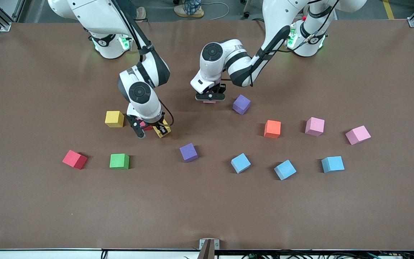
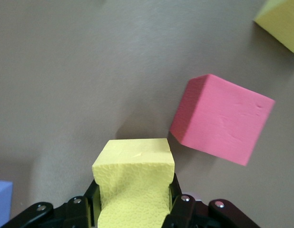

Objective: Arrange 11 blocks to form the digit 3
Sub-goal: 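Carry the pink cube with the left gripper while the right carries yellow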

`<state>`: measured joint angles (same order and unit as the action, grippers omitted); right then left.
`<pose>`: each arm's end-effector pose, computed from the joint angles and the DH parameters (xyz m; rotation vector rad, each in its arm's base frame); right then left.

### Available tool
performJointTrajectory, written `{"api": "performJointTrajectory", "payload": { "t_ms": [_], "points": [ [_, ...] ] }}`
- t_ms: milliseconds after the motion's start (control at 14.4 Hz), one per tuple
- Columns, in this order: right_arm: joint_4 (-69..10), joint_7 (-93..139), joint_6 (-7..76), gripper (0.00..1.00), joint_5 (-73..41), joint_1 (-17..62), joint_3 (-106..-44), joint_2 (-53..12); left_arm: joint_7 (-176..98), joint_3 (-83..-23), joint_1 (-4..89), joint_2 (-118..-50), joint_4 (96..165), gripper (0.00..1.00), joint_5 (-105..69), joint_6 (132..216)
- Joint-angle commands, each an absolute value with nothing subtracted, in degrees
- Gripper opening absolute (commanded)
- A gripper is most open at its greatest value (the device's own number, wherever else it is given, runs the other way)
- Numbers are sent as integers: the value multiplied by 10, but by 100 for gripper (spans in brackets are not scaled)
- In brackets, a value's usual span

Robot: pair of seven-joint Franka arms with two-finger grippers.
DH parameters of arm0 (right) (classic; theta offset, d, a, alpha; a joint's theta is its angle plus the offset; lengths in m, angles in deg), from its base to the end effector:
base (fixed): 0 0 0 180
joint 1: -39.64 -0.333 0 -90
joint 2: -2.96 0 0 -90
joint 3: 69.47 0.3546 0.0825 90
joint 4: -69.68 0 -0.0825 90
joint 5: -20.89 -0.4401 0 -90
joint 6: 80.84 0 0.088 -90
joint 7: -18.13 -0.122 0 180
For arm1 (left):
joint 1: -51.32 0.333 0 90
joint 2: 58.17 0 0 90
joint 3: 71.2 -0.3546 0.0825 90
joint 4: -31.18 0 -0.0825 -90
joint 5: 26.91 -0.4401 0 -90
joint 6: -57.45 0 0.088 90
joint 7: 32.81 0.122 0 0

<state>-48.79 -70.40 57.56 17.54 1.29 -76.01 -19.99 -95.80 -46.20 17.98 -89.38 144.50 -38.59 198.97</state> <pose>0.5390 0.3356 0.2099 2.6962 -1.5202 -0.0287 0.3554 -0.5634 0.1881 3.0840 -0.0345 -0.1184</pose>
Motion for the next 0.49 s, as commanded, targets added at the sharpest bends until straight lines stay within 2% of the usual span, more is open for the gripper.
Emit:
{"api": "performJointTrajectory", "payload": {
  "t_ms": [0,348,418],
  "points": [
    [-554,-790,580,0,174,5,-757,-122,-970,-469,174,-904,1432,34,-395,1988],
    [-571,-950,581,0,173,-25,-755,-99,-977,-469,175,-916,1431,36,-414,1988],
    [-572,-966,581,0,173,-25,-755,-99,-979,-469,176,-918,1429,48,-414,1989]
  ]
}}
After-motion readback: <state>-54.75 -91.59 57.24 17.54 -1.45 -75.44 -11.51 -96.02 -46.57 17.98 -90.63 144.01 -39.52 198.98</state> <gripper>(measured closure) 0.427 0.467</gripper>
